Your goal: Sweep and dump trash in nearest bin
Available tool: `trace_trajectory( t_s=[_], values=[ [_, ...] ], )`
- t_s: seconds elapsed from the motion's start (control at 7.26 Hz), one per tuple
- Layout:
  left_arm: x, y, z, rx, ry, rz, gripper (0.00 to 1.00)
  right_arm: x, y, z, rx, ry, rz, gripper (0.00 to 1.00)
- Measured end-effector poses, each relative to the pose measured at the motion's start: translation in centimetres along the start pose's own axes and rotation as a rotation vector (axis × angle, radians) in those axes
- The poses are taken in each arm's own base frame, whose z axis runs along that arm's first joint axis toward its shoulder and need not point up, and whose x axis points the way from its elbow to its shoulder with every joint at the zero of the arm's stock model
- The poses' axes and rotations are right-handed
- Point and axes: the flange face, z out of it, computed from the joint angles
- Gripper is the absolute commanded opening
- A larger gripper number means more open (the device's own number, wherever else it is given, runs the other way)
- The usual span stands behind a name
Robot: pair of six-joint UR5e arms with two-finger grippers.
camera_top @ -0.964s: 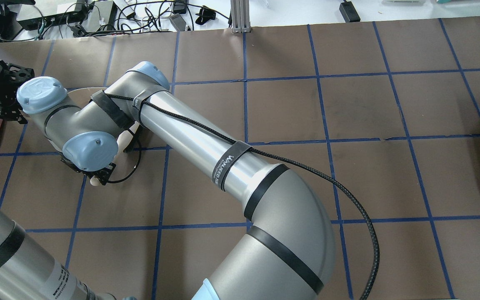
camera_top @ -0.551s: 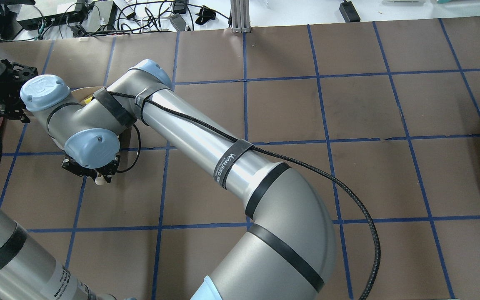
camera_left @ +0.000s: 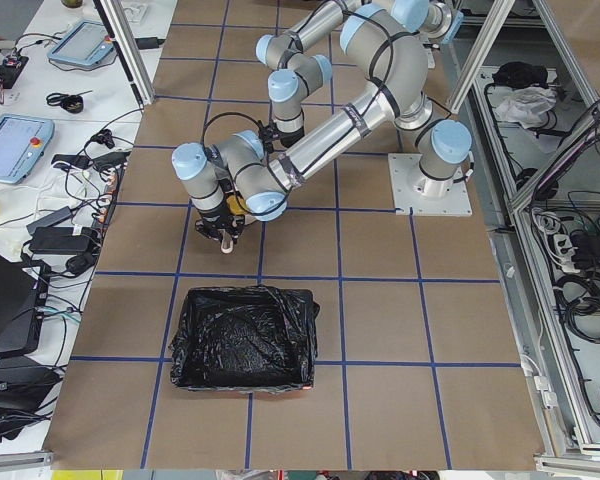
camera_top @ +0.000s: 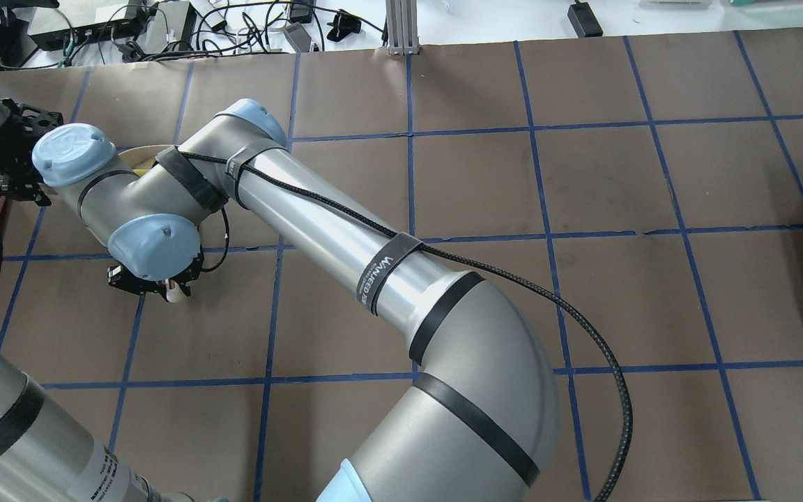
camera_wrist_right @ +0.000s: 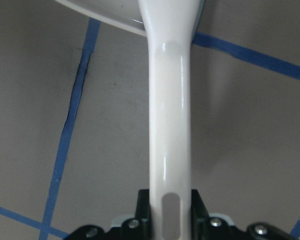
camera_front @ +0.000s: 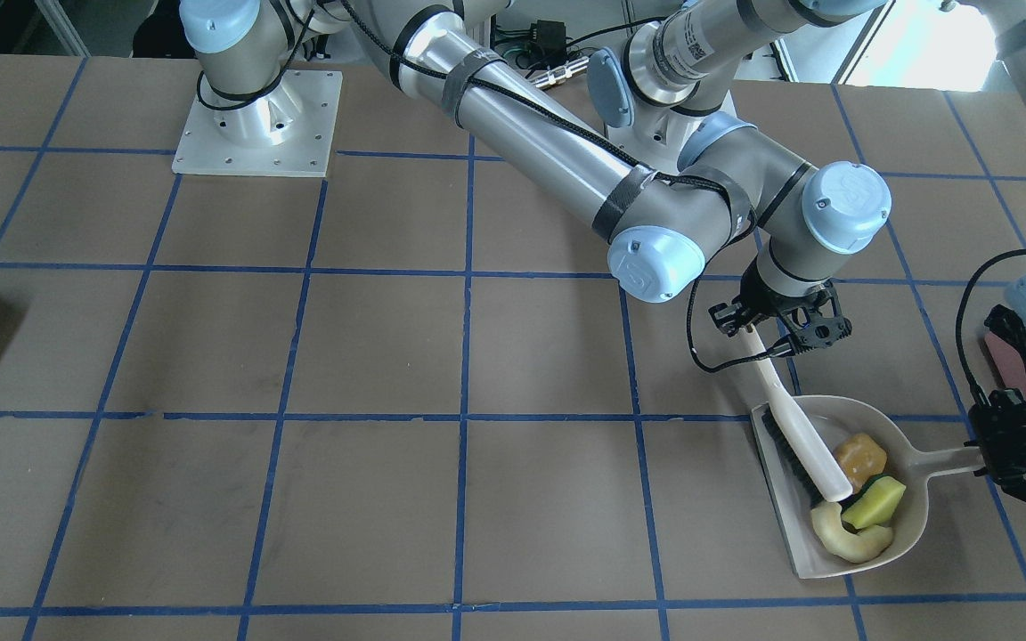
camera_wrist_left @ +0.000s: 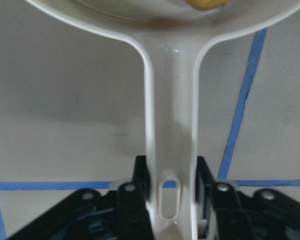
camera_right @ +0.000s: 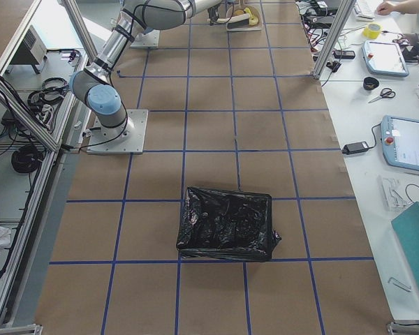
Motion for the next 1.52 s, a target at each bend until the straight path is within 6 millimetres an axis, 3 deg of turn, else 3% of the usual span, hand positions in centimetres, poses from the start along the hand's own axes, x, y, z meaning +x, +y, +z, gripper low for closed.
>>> trace_trajectory(
  t_s=[0.41,0.69,0.83,1.52],
  values=[
    [0.7,1.4,-1.8,-0.005,-0.025,0.004,0.0,1.8,3.4,-3.3,-0.038,0.061,0.2,0.0],
    [1.6,3.8,-2.3,0.009,-0.038,-0.013,0.0,7.1,4.8,-4.2,-0.04,0.109,0.293,0.0],
    [2.1,5.3,-2.6,0.02,-0.049,-0.028,0.0,9.8,6.7,-4.8,-0.045,0.127,0.303,0.0],
    [5.5,16.2,-8.6,0.037,-0.136,-0.182,0.0,23.7,22.2,-3.4,0.021,0.124,0.261,0.0]
  ],
)
